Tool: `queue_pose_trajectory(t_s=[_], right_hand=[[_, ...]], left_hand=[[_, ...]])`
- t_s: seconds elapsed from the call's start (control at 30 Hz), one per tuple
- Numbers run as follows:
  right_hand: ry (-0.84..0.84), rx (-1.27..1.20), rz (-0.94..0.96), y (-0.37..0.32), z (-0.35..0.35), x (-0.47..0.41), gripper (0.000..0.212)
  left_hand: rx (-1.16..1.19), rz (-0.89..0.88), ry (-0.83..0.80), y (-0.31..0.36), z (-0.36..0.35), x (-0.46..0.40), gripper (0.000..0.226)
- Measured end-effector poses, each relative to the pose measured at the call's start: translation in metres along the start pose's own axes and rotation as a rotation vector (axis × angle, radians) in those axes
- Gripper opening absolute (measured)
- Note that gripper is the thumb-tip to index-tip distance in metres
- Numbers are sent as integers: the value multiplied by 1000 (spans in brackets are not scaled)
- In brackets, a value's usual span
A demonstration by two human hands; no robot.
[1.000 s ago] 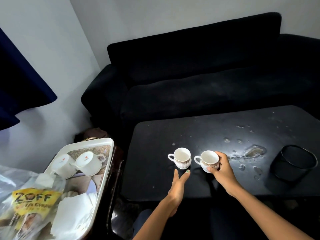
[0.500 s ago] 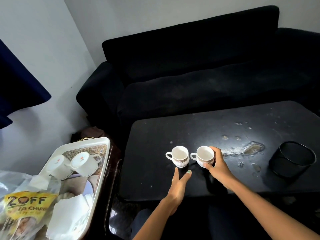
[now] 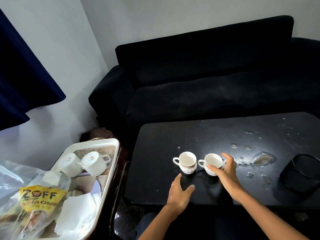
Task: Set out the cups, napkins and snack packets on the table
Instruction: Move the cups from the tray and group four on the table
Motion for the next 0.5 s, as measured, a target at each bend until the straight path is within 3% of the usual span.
queue_pose_trajectory(t_s=[0.1, 0.2, 0.37, 0.5], right_hand=[[183, 274, 165, -18, -3, 11, 56], [225, 436, 437, -45, -21, 23, 39], [54, 428, 676, -91, -78, 47, 25], [-125, 437, 812, -122, -136, 70, 21]], left_hand=[[-96, -64, 124, 3, 27, 0, 66], [-282, -200, 293, 9, 67, 12, 62], [-441, -302, 632, 4, 146, 48, 59], [-524, -153, 797, -28, 192, 75, 61]])
Point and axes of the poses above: each hand's wrist, its own x-axis away from the middle knuckle, its own z-axis out of the back of the hand, y = z × x, the point moved 4 cm from there along -x, towards the middle knuckle, and after that the axes turned 4 degrees about -y, right-handed, at the moved point
